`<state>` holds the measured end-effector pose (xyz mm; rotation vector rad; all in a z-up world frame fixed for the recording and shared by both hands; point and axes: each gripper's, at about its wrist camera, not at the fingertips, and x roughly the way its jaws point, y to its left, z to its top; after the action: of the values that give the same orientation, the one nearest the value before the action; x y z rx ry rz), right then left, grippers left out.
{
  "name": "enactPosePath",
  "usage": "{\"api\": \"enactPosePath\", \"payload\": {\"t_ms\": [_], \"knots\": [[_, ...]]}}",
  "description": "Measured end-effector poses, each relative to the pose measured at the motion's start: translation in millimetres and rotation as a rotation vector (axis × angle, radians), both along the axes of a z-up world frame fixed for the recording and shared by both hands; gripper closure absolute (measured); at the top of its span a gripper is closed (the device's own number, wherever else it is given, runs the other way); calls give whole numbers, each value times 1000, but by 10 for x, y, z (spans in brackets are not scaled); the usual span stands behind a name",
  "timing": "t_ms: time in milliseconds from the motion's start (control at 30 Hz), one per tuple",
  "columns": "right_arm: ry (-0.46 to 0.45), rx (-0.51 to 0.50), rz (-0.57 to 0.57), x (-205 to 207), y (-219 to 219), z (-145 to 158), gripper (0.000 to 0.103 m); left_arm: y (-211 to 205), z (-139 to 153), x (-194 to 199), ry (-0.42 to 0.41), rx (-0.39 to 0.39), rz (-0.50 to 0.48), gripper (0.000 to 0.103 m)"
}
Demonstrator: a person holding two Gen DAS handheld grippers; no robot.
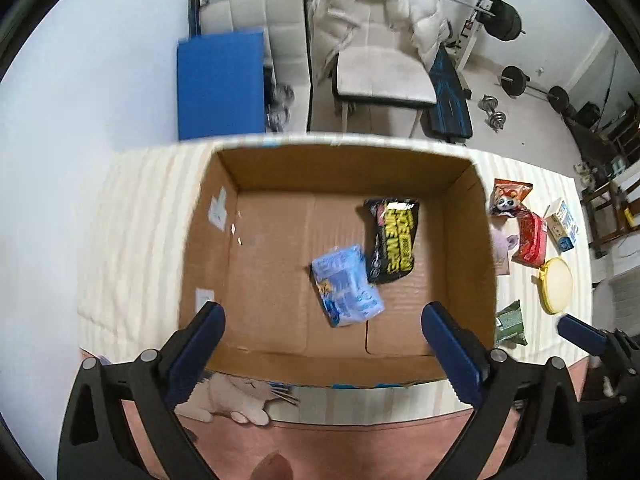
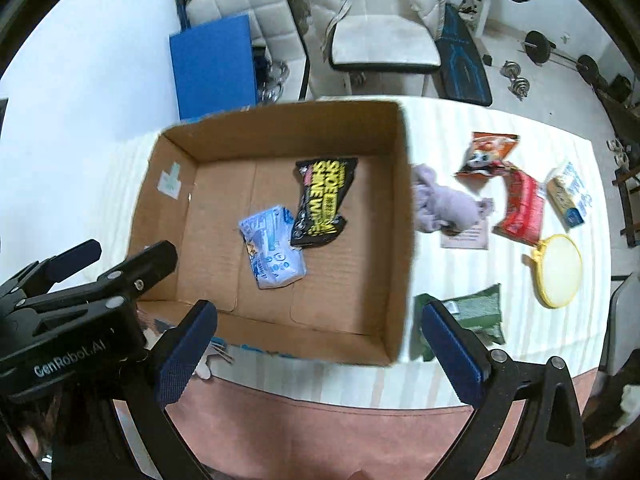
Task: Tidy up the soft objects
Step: 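Lift both tools out of the box, then grasp the green pack with the right tool while the left tool grasps the red snack bag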
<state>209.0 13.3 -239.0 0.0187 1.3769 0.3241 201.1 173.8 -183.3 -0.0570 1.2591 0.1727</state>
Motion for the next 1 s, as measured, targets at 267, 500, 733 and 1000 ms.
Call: {"api": "enactPosePath", "payload": {"t_ms": [267,500,733,1000], "knots": [[154,132,-410,-99,-1463,-340,0,-819,-54,154,-25,205,-134,2],[414,264,-711,-70,-1968,-1585,1,-1154,-536,376,64,291,-184,2],[529,304,-771,144,-1815,-2154,27,-1467,-593,679,82,294,-234,2],[472,216,-621,131,-2009,-1982,69,-2066,-631,1102,138,66,-288,2]]}}
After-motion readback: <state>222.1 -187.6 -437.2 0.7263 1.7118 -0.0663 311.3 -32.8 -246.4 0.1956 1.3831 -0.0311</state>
